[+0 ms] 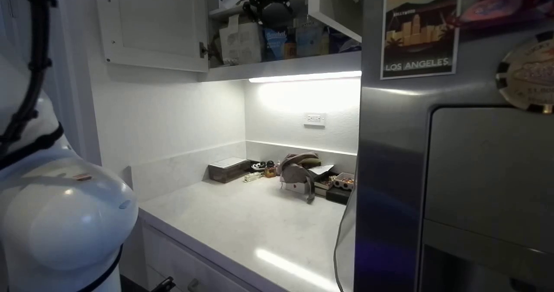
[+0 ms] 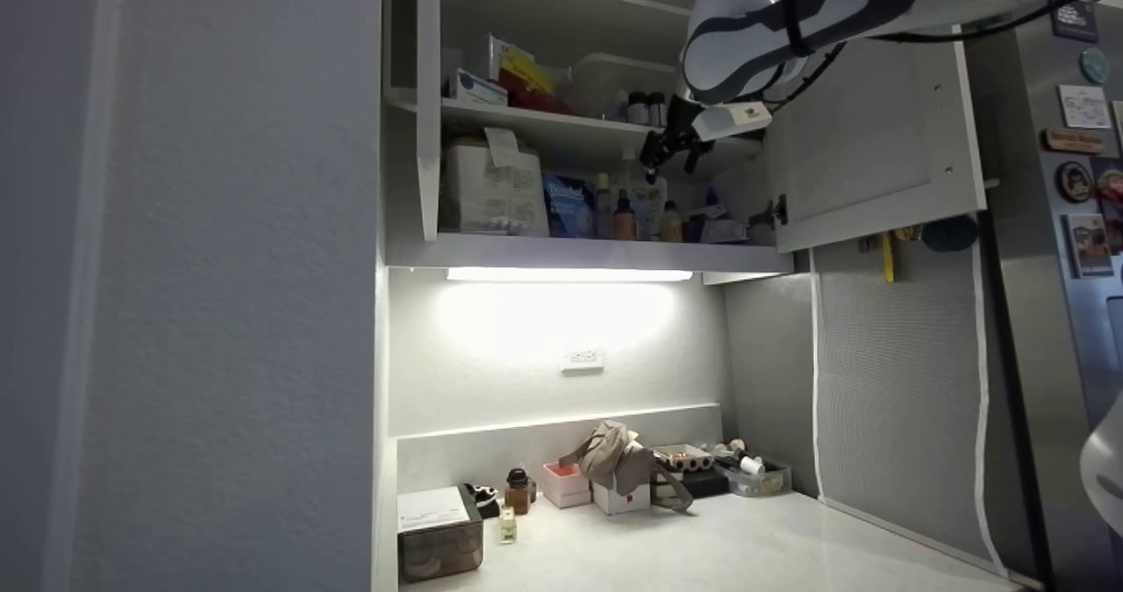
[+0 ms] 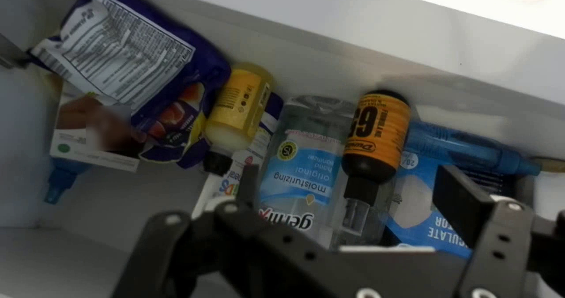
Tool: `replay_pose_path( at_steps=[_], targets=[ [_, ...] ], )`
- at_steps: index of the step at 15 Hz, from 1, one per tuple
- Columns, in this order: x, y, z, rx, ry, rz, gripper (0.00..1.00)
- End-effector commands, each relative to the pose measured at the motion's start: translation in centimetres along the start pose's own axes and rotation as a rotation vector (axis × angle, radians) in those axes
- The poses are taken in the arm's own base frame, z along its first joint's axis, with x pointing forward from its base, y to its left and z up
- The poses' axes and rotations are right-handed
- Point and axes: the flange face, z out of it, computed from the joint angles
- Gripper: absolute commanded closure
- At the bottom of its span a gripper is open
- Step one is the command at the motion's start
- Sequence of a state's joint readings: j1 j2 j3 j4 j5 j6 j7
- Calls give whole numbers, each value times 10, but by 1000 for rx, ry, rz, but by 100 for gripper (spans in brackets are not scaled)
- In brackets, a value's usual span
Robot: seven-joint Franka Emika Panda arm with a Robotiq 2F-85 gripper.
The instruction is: Remove the blue and white packet from the cabinet and put it on the counter
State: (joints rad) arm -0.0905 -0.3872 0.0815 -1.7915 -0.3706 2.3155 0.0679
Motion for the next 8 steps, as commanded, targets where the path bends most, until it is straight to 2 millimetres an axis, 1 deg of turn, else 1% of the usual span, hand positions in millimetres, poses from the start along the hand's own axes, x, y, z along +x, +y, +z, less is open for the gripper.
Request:
replay_pose_path(
  at_steps=[1,3,8],
  targets=[
    [27,-11,21,-75,-3,12,0],
    [34,-15,29,-107,-20,25,0],
    [34,-12,44,-177,-89,100,0]
  ],
)
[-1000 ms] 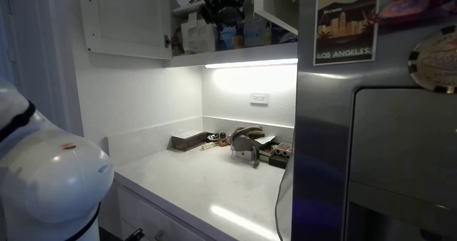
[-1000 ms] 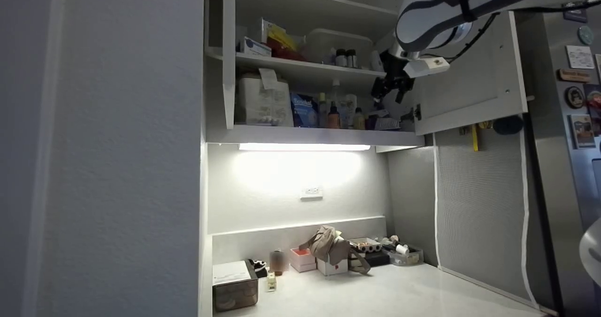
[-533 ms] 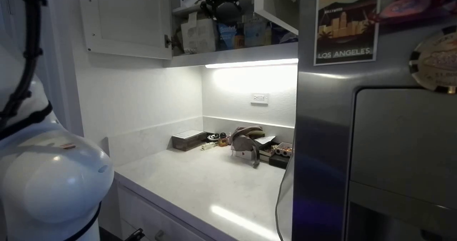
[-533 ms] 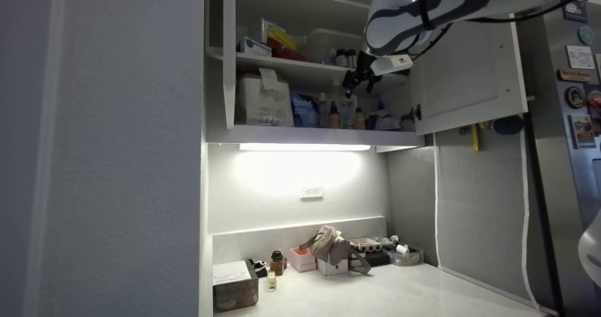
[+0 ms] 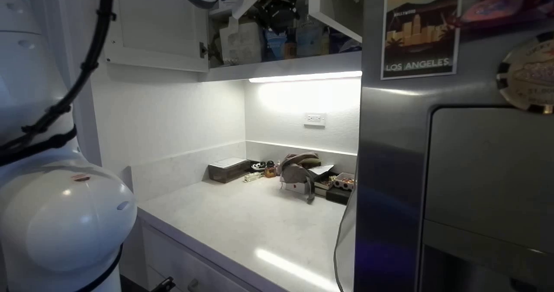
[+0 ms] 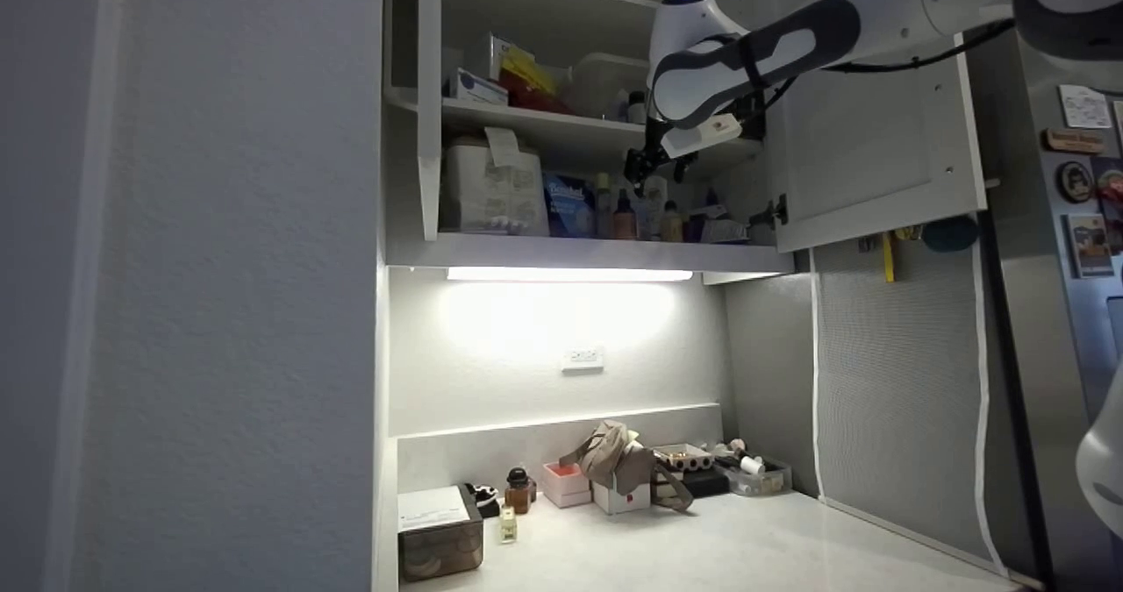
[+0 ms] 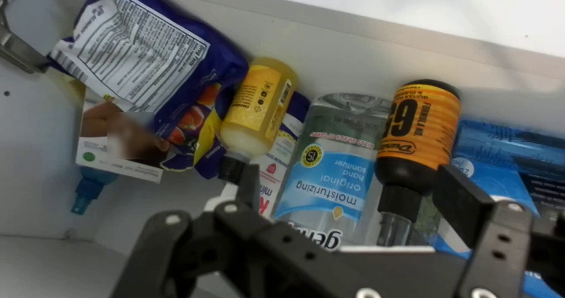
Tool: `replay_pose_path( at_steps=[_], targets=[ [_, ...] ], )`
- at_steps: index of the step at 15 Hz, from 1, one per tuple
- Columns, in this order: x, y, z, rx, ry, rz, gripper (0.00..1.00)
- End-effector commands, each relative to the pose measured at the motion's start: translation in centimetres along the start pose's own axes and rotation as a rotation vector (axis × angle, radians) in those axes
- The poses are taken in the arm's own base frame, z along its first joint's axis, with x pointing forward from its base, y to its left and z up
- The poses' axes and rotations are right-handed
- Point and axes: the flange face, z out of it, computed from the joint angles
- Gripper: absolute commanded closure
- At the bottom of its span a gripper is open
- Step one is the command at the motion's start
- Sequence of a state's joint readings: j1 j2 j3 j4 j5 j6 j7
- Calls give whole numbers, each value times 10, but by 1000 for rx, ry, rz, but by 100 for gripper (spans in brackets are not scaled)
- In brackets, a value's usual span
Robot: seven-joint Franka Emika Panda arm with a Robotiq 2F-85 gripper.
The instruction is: Remove the blue and white packet from the cabinet and put it on the counter
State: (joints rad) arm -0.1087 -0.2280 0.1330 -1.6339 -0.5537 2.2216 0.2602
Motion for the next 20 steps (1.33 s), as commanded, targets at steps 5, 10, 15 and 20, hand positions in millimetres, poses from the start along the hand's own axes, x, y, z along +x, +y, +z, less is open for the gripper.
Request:
replay_pose_path(
  at_steps=[5,10,15,20],
  targets=[
    [-6,19,6,-107,-101,102,0],
    [-19,37,16,-167,-153,163,0],
    [-25,44,30,-207,-136,260,0],
    [-31,47,44,-250,-91,346,0]
  ],
)
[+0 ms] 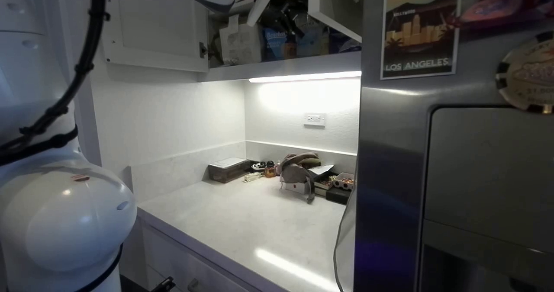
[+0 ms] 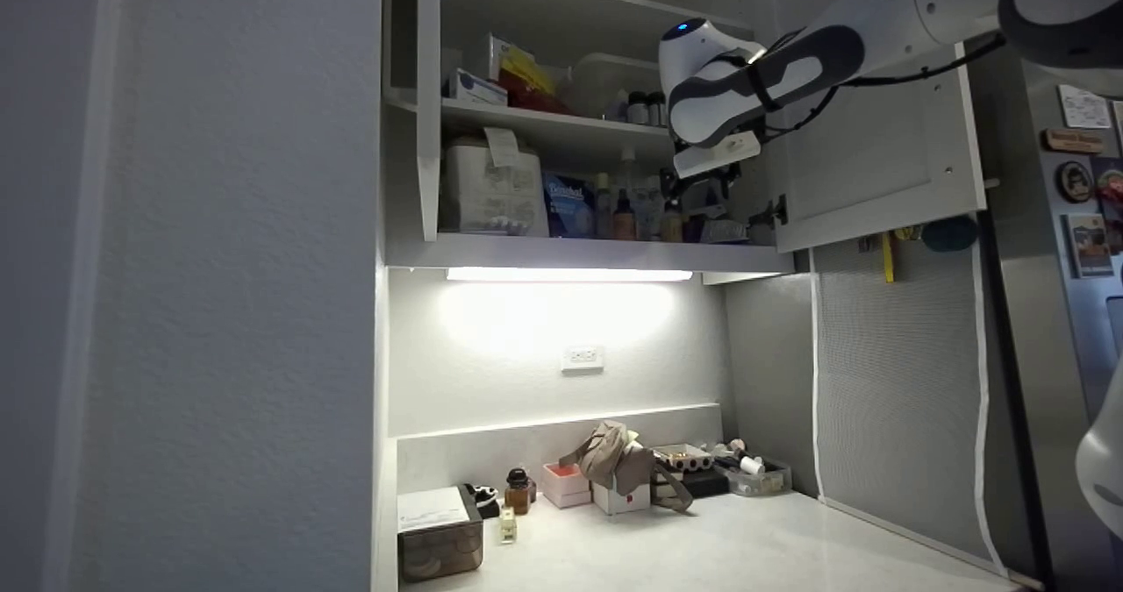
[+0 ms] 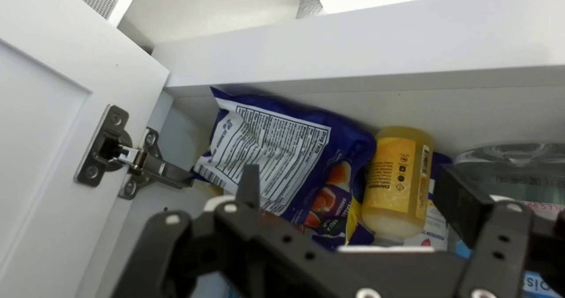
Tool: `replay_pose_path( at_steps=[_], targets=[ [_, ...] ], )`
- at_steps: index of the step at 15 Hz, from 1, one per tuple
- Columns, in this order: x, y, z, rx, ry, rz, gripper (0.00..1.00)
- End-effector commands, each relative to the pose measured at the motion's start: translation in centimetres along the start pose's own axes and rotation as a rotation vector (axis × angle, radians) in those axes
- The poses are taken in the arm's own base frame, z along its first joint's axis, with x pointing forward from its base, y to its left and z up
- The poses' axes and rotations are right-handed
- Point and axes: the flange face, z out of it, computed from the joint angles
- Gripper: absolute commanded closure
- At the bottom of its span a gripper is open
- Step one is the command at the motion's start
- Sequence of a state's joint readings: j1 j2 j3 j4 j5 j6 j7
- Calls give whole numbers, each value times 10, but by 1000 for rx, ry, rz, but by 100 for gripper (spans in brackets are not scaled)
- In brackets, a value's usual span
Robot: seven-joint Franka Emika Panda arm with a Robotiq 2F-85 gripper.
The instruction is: Remove the blue and white packet from the cabinet and put it on the counter
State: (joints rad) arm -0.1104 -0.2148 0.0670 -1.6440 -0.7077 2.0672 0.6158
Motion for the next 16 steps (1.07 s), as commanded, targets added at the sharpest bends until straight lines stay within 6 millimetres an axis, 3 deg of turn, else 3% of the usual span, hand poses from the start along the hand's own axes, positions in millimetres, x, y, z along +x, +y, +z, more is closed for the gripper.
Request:
replay_pose_path(
  at_steps=[1,7,16],
  targets=[
    [-5,4,9,-14,56,52,0],
    [-8,2,27,55,205,37,0],
    [-18,0,46,105,282,10,0]
  ],
)
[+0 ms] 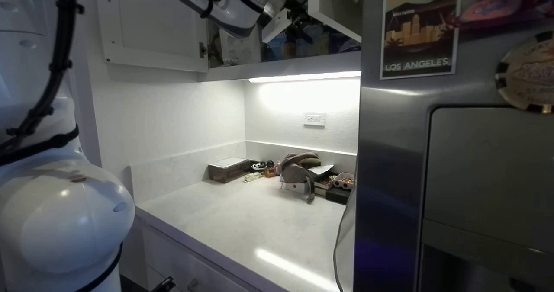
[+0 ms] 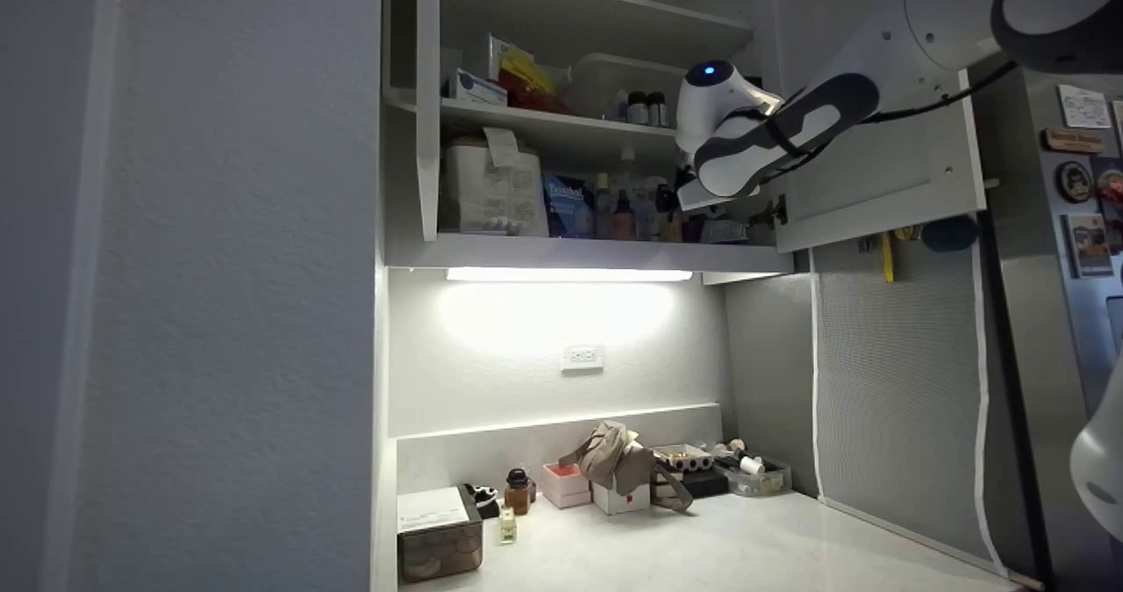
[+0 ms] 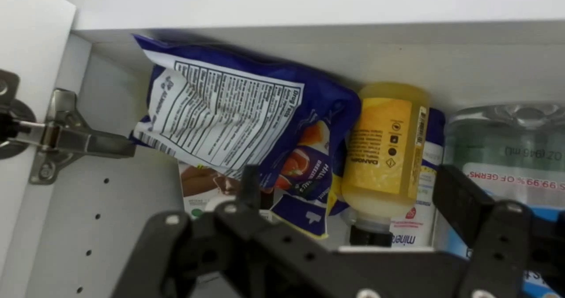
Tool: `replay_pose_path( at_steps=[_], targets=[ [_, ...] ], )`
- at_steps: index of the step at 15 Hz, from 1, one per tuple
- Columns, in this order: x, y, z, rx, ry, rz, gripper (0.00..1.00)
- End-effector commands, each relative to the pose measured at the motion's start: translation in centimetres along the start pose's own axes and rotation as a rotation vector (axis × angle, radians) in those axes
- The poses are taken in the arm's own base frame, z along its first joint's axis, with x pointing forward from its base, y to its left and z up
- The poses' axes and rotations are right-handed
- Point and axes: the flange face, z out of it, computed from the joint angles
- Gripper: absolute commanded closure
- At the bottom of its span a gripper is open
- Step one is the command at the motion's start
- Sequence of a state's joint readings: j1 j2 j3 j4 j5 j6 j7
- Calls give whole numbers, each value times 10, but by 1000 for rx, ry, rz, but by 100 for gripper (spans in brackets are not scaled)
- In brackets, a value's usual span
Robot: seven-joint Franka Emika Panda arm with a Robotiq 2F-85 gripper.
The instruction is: Remove the blue and white packet from the cabinet and put it on the counter
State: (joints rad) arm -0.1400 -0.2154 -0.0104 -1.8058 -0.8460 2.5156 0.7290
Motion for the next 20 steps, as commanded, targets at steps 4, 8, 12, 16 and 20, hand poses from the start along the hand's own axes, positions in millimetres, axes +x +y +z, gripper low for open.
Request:
replay_pose_path(
  at_steps=[4,8,12,16,20],
  targets=[
    [-8,13,-3,-33,73,-24,0],
    [-15,31,-2,-63,76,-39,0],
    [-25,50,5,-67,79,-26,0],
    [-31,65,15,-59,113,-26,0],
    [-29,61,21,-51,120,-15,0]
  ],
)
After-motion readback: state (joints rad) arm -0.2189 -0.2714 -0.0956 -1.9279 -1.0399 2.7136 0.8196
